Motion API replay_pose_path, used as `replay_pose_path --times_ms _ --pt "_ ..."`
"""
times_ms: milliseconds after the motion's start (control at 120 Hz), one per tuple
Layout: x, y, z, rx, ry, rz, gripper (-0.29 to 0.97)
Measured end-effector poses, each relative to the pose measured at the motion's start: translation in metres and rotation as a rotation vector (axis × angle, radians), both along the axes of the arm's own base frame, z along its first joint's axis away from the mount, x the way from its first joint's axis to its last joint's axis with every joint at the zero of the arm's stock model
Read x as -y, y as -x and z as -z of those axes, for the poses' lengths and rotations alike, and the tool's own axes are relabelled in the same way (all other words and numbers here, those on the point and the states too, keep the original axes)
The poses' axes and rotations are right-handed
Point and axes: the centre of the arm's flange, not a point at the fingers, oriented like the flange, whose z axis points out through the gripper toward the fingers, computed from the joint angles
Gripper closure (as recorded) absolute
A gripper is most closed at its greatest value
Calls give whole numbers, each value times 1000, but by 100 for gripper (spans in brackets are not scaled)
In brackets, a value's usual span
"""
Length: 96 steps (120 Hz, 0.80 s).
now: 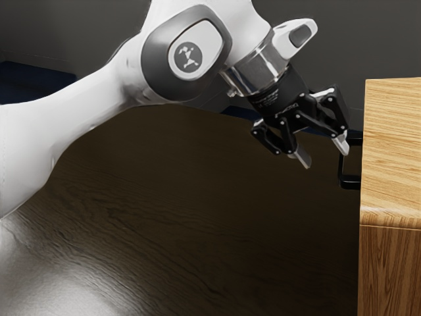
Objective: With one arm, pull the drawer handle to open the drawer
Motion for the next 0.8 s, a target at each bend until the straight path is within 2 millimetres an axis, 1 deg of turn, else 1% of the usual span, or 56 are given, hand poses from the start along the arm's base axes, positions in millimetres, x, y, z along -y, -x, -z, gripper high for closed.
replay_pose_path --times_ms 183,408,617,800 --pt "-1 -1 3 -4 0 -5 36" --pt "0 -2 5 -5 -3 -7 52" --pt "-6 -2 3 -3 -16 -15 68" --pt "-12 2 6 -12 -45 -20 75"
